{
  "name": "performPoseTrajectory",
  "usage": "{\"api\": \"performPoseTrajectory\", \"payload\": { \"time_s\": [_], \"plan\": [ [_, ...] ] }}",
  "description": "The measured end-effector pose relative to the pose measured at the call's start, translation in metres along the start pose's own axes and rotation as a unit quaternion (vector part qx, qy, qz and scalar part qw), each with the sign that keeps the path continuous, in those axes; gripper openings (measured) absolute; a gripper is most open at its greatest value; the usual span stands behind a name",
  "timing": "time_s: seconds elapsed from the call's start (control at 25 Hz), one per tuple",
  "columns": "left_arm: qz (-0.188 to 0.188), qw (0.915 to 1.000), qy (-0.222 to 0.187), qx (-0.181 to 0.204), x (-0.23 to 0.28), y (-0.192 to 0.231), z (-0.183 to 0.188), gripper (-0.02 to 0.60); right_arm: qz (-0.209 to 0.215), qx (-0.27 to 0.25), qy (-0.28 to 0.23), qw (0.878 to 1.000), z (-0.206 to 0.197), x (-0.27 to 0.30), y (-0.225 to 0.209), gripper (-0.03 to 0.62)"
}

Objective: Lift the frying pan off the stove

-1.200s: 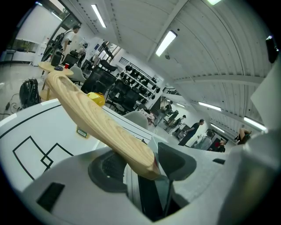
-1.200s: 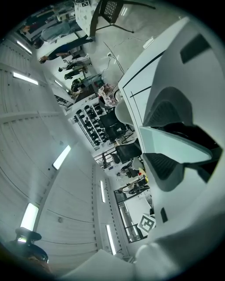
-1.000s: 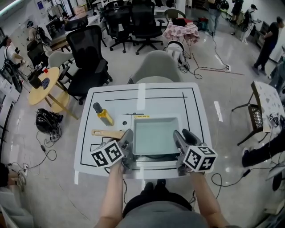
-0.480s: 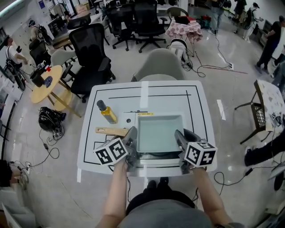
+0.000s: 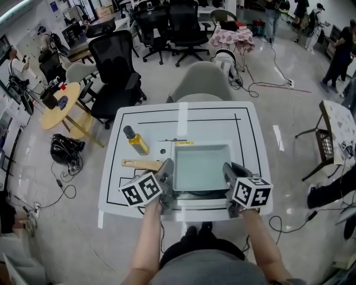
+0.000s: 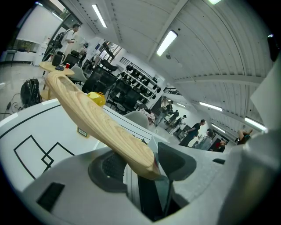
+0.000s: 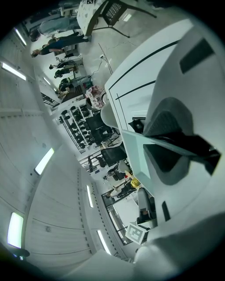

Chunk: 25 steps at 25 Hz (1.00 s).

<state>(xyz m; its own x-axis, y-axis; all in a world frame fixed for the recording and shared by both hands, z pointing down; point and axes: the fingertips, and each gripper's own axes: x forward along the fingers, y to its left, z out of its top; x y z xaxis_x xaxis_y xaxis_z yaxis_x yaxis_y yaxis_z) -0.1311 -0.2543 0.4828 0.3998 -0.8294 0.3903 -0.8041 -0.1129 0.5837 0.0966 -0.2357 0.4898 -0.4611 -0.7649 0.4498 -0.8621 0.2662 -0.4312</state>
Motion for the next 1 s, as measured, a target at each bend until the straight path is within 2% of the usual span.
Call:
{"api": "performPoseTrajectory", "payload": {
  "time_s": [0.52,0.76,1.0],
  "plan": [
    [0.0,1.0,0.002,-0.003,-0.005,-0.002,0.002,0.219,0.007,0.019,-0.012,1.0,0.001,-0.002,0.002,0.049],
    [-0.014,0.9997,-0.017,0.005,-0.012,-0.016,0.014,0.216,0.018,0.025,-0.041,0.999,0.02,-0.014,0.008,0.046],
    [-0.041,0.9975,-0.053,0.021,-0.024,-0.039,0.037,0.216,0.028,0.004,-0.082,0.996,0.047,-0.032,0.02,0.044]
  ]
}}
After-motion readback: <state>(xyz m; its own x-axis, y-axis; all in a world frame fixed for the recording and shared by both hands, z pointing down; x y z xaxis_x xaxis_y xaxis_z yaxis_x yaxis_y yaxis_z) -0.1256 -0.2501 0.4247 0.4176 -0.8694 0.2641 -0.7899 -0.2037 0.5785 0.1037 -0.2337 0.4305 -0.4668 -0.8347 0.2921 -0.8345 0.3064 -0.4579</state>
